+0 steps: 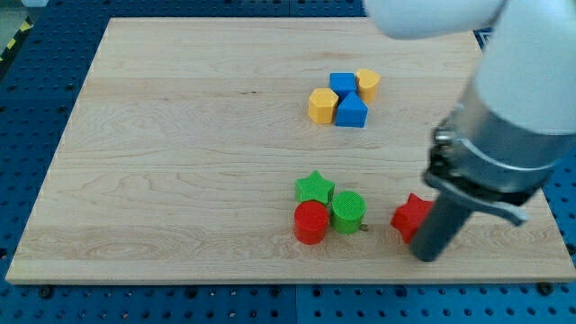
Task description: Slide the red star towards bottom right of the board
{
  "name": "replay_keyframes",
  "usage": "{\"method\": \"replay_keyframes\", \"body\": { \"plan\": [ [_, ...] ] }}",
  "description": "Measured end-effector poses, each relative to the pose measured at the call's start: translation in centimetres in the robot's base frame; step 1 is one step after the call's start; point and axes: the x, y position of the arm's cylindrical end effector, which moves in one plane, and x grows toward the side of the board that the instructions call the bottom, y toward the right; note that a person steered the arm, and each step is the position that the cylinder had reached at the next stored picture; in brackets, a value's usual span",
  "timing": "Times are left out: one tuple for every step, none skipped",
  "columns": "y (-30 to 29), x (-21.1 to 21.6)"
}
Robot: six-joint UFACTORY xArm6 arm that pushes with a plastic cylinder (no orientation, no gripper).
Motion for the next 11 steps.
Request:
{"method": "replay_keyframes", "body": {
  "plan": [
    [-5.4, -1.1],
    [-6.4, -5.7],
    [-6.4, -6.7],
    [-6.4, -5.5],
    [-6.1, -4.0],
    [-4.3, -3.1],
    [-1.1, -3.5],
    [2.4, -3.6],
    [4.2, -3.0],
    [1.9, -2.1],
    [-3.0, -0.6]
  ]
}}
